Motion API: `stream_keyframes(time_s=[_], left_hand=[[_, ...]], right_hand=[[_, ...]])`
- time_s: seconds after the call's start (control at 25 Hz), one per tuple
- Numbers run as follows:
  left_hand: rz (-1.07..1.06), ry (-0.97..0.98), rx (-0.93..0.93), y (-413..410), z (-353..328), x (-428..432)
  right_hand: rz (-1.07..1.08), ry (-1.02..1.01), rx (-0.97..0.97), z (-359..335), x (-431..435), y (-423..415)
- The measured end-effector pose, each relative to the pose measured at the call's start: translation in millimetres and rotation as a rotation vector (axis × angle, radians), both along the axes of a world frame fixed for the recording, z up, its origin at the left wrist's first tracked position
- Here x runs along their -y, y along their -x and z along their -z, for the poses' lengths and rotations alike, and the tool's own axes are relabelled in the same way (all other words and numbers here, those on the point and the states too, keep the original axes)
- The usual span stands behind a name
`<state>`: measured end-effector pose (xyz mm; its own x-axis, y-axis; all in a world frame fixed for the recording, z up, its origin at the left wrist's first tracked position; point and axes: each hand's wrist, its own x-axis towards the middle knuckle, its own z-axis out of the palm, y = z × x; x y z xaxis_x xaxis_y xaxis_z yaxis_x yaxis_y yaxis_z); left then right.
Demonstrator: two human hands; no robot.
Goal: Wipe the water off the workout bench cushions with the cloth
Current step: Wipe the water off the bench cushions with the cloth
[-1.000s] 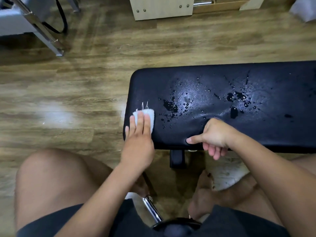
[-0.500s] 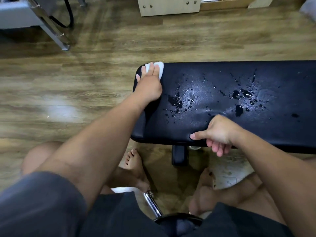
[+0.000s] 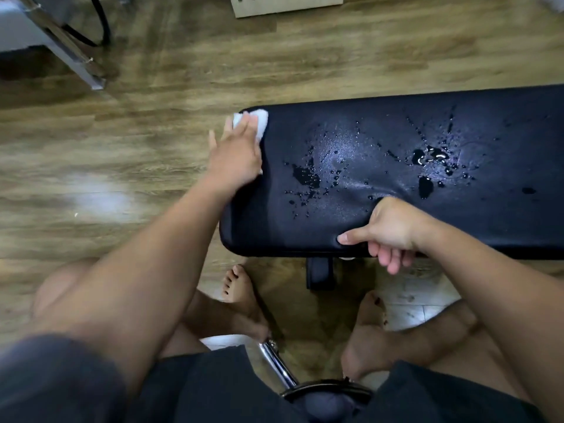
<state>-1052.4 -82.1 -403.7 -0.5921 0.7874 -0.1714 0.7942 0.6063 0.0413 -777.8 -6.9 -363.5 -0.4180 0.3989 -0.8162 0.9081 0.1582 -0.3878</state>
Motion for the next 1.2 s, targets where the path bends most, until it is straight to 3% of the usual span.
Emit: stream_keyframes(time_s=[0.2, 0.48, 0.88, 1.04, 1.2], left_hand=[[-0.089, 0.003, 0.058, 5, -16, -20], [0.043, 0.002, 0.140, -118, -23, 122], [-0.127, -0.080, 0.146, -3, -8, -36], [-0.028, -0.175, 0.173, -62, 7, 52], [0.015, -0.111, 0.227, -135, -1, 127]], right_hand=[[0.031, -0.033, -0.026, -3, 6, -3], [0.045, -0.074, -0.024, 3, 8, -5], [0.044, -0.057, -0.011, -7, 9, -1], [0.051, -0.078, -0.031, -5, 12, -5], [0.063, -0.071, -0.023, -1, 10, -5]])
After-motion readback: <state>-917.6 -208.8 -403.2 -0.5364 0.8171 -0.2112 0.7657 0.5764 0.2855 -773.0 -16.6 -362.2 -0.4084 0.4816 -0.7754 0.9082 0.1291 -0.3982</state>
